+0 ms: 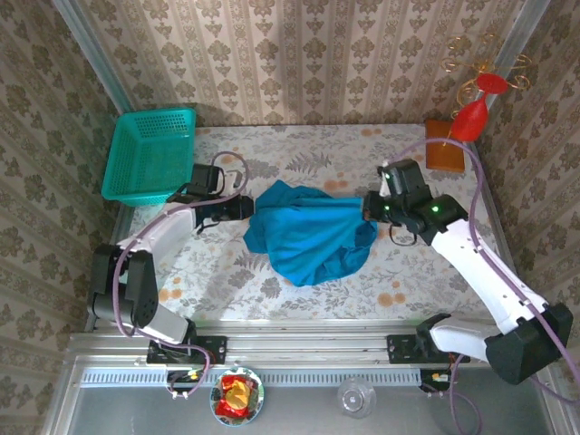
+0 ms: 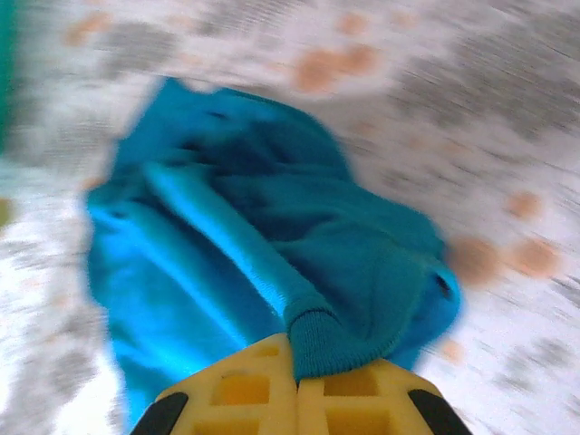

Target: Fold the inside-out t-shirt

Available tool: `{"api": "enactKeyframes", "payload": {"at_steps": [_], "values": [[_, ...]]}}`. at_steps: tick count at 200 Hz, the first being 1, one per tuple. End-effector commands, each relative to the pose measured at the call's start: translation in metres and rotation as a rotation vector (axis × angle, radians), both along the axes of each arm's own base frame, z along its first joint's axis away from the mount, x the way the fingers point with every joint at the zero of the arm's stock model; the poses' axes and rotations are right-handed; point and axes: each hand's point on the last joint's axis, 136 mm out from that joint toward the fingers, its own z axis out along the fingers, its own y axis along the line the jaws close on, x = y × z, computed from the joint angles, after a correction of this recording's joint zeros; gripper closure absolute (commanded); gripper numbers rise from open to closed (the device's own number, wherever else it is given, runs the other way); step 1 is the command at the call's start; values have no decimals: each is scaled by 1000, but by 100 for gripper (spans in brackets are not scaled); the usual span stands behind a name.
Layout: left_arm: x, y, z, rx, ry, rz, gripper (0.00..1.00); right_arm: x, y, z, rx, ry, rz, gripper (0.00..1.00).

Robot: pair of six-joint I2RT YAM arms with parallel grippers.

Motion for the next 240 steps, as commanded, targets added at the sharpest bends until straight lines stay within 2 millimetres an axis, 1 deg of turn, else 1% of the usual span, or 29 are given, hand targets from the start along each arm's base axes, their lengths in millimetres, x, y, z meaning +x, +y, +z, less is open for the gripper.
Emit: {"api": "enactKeyframes", "payload": {"at_steps": [1, 15, 28, 53, 69, 81, 99, 130, 145, 159, 172, 184, 201, 221, 236, 240], "values": [[-7, -15, -14, 1, 57, -71, 63, -25, -50, -37, -159, 106, -141, 100], [-10, -19, -25, 27, 82, -88, 61, -30, -62, -46, -157, 107, -181, 100], [-11, -21, -36, 76, 89, -97, 59, -32, -69, -49, -147, 98, -207, 100], [-14, -7, -62, 210, 145, -81, 58, -34, -79, -55, -159, 114, -238, 100], [-18, 6, -72, 296, 157, -57, 56, -34, -81, -55, -163, 115, -239, 100], [-21, 12, -76, 317, 164, -44, 56, -34, -81, -55, -163, 116, -235, 100], [-29, 9, -81, 289, 186, -55, 55, -32, -80, -55, -153, 115, -232, 100], [-38, -14, -90, 149, 240, -82, 57, -26, -74, -53, -123, 106, -222, 100], [-41, -17, -96, 131, 265, -83, 61, -23, -72, -50, -111, 98, -220, 100], [-42, -18, -97, 133, 267, -83, 70, -19, -69, -44, -96, 81, -219, 100], [-39, -16, -90, 136, 236, -72, 77, -14, -67, -35, -80, 59, -219, 100], [-33, -11, -80, 147, 203, -56, 78, -8, -65, -27, -72, 38, -216, 100], [-21, -4, -57, 148, 150, -36, 82, 1, -64, -13, -71, 8, -211, 100], [-4, 6, -22, 109, 73, -8, 93, 16, -62, 8, -68, -36, -201, 100], [12, 13, 14, 55, 2, 13, 98, 31, -60, 28, -49, -74, -190, 100], [17, 17, 24, 43, -17, 21, 98, 37, -60, 37, -36, -92, -188, 100]]}}
